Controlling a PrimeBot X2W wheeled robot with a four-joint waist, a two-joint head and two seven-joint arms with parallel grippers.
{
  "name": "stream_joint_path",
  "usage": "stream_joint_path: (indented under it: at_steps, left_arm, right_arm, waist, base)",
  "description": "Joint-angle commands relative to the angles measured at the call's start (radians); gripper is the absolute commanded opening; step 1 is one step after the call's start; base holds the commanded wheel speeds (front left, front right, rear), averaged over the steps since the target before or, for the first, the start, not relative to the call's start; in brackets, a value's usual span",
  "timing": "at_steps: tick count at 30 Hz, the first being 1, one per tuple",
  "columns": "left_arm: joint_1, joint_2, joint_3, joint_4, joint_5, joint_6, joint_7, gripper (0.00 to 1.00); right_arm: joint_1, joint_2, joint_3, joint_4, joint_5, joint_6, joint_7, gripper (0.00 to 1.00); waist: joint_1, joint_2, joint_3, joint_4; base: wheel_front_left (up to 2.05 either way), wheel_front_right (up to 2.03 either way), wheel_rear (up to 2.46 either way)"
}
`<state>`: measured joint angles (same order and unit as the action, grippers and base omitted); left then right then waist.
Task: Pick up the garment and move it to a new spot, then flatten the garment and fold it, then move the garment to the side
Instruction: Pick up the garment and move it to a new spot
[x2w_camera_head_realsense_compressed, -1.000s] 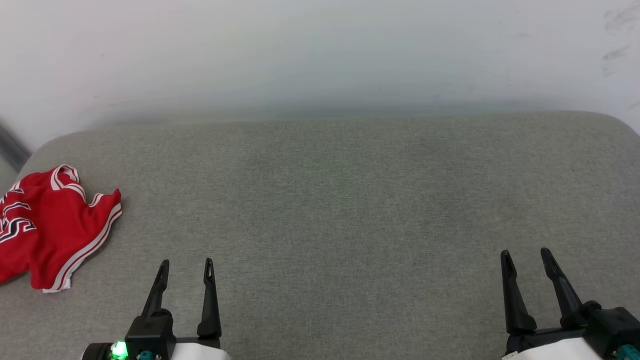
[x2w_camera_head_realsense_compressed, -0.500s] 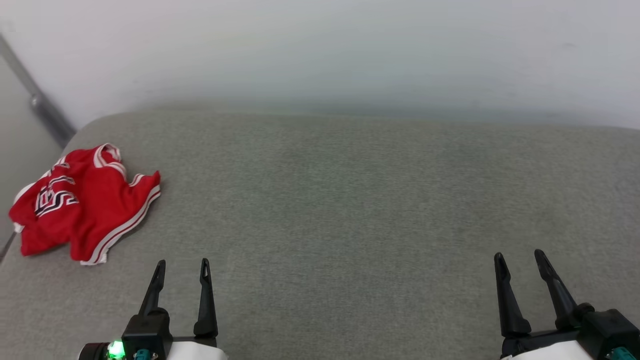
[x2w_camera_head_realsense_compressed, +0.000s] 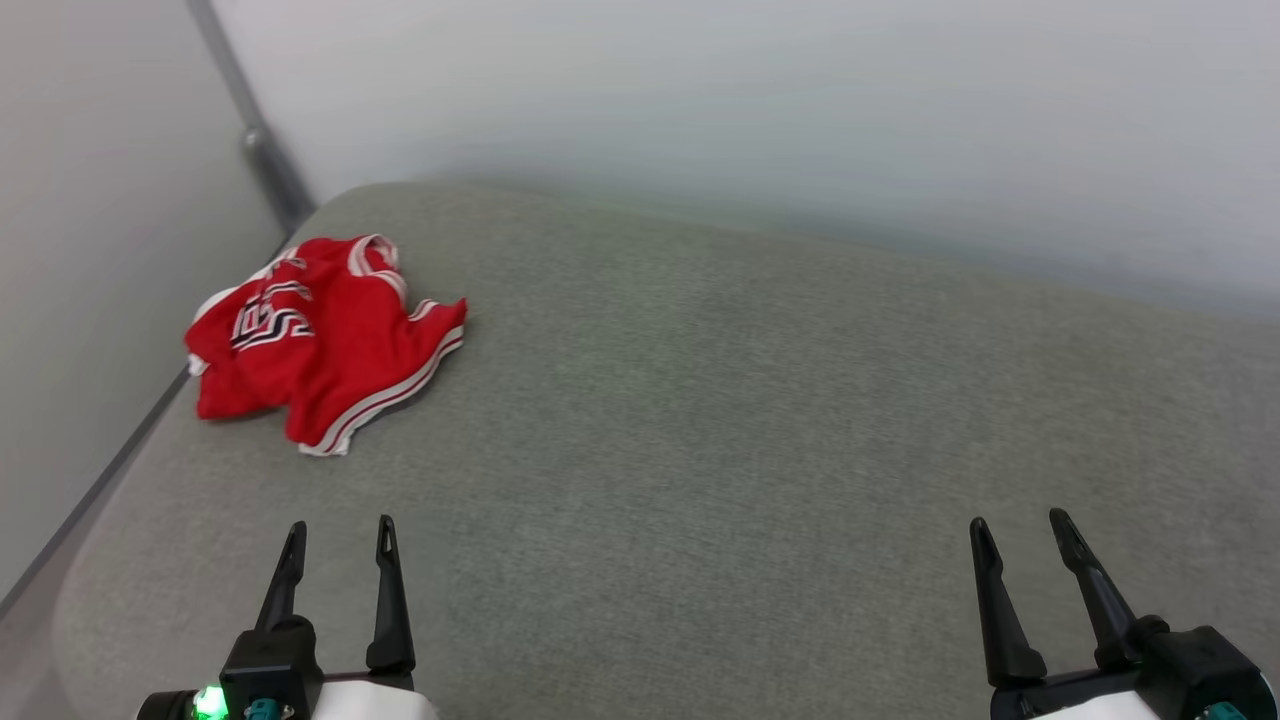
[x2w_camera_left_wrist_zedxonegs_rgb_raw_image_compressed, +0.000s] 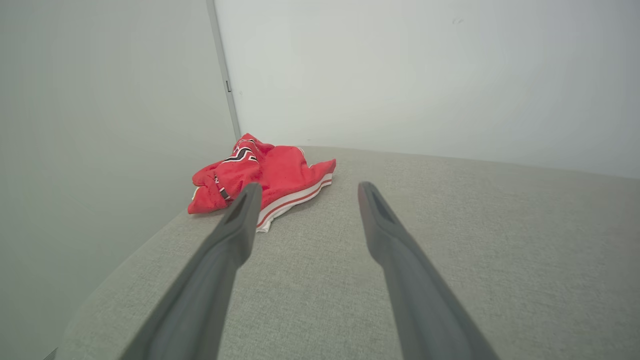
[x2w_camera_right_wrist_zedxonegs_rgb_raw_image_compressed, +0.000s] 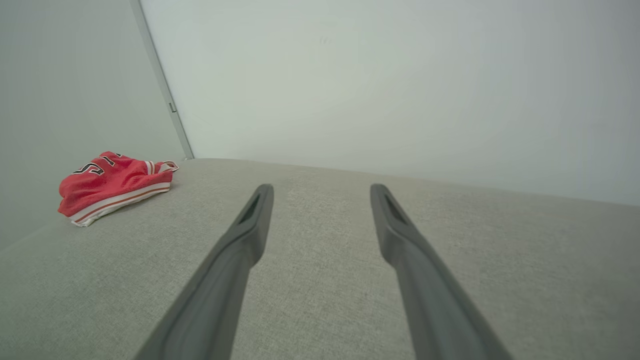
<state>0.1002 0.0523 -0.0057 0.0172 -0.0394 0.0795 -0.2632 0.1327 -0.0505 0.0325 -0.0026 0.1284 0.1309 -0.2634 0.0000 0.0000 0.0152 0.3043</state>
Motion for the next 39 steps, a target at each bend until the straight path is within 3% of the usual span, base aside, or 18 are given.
stream_joint_path:
  at_steps: [1, 12, 24, 30, 39]
  left_arm:
    - [0.007, -0.001, 0.004, -0.001, 0.0, 0.0, -0.002, 1.0]
    - [0.016, -0.002, 0.036, 0.001, -0.007, -0.006, -0.002, 1.0]
    - [-0.028, 0.0, 0.082, 0.02, -0.02, -0.027, -0.002, 1.0]
    - [-0.183, 0.052, 0.145, 0.052, -0.022, -0.071, -0.003, 1.0]
    - [-0.537, 0.188, 0.266, 0.103, -0.054, -0.116, -0.002, 1.0]
  right_arm:
    - [0.013, 0.001, 0.001, -0.004, -0.009, 0.0, -0.002, 1.0]
    - [0.02, 0.001, 0.016, 0.0, -0.011, 0.0, -0.002, 1.0]
    - [0.006, 0.001, 0.026, -0.007, -0.03, 0.0, -0.002, 1.0]
    - [-0.033, 0.0, 0.005, -0.027, -0.084, 0.0, -0.002, 1.0]
    - [-0.122, 0.0, -0.074, -0.101, -0.179, 0.0, -0.002, 1.0]
  waist:
    - [0.0, 0.0, -0.005, 0.04]
    - [0.0, 0.0, -0.013, 0.156]
    - [0.0, 0.0, 0.01, 0.146]
    - [0.0, 0.0, 0.094, 0.11]
    - [0.0, 0.0, 0.296, 0.047]
  base:
    - [0.0, 0.0, 0.0]
    - [0.0, 0.0, 0.0]
    - [0.0, 0.0, 0.0]
    - [0.0, 0.0, 0.0]
    - [0.0, 0.0, 0.0]
